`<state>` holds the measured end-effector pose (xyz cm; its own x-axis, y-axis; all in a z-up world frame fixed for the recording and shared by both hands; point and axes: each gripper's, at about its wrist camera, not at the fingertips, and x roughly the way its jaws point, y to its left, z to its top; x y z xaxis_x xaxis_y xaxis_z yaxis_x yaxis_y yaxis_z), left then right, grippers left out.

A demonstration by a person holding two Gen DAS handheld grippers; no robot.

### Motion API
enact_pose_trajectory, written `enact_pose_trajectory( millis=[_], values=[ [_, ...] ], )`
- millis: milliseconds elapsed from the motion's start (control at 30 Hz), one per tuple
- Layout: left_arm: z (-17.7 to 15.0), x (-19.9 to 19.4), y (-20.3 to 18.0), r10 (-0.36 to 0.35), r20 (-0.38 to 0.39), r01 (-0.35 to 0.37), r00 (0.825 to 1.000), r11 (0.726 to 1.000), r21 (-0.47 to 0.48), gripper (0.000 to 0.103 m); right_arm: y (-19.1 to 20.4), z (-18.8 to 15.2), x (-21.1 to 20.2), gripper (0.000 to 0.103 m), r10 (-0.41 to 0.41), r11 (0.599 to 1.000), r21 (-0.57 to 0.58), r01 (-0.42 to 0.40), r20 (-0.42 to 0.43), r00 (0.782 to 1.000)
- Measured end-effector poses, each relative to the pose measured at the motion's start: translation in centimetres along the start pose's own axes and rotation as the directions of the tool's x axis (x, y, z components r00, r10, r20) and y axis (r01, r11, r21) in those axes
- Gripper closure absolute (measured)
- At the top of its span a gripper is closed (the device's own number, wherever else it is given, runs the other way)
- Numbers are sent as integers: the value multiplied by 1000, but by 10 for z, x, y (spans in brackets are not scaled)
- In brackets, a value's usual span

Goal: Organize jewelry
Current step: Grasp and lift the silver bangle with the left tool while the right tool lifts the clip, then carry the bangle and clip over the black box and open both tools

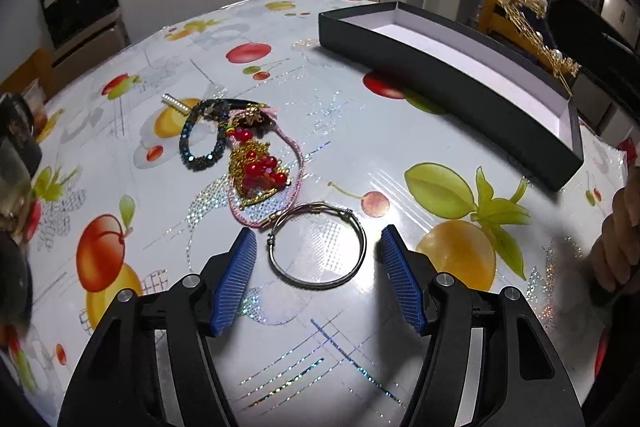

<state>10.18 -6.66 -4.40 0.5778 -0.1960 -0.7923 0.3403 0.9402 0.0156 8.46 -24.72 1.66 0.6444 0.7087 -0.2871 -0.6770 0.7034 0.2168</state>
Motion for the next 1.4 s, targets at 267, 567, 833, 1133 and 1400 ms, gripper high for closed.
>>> enact_pose_trajectory(
  millis=[267, 567, 833, 1133, 1400],
  values=[
    [-2, -4, -5, 29, 8, -29, 1000, 1000, 1, 50, -1, 0, -1, 63, -4, 1000, 14, 4, -3, 1000],
    [-6, -35, 1, 95, 165, -87, 982, 995, -57, 51, 11, -2, -3, 63, -59, 997, -54, 60, 14, 998],
    [-10, -73, -2, 108, 376, -61, 920, 989, -135, 51, -1, -2, -17, 63, -97, 995, -20, 98, 35, 995],
    [21, -95, -67, 17, 543, 23, 840, 998, -66, 51, -62, 3, -73, 63, -286, 958, -1, 287, 33, 958],
    [61, -56, -146, -71, 520, 81, 851, 997, 4, 51, -119, -6, -95, 63, -388, 920, 54, 389, -19, 921]
  ],
)
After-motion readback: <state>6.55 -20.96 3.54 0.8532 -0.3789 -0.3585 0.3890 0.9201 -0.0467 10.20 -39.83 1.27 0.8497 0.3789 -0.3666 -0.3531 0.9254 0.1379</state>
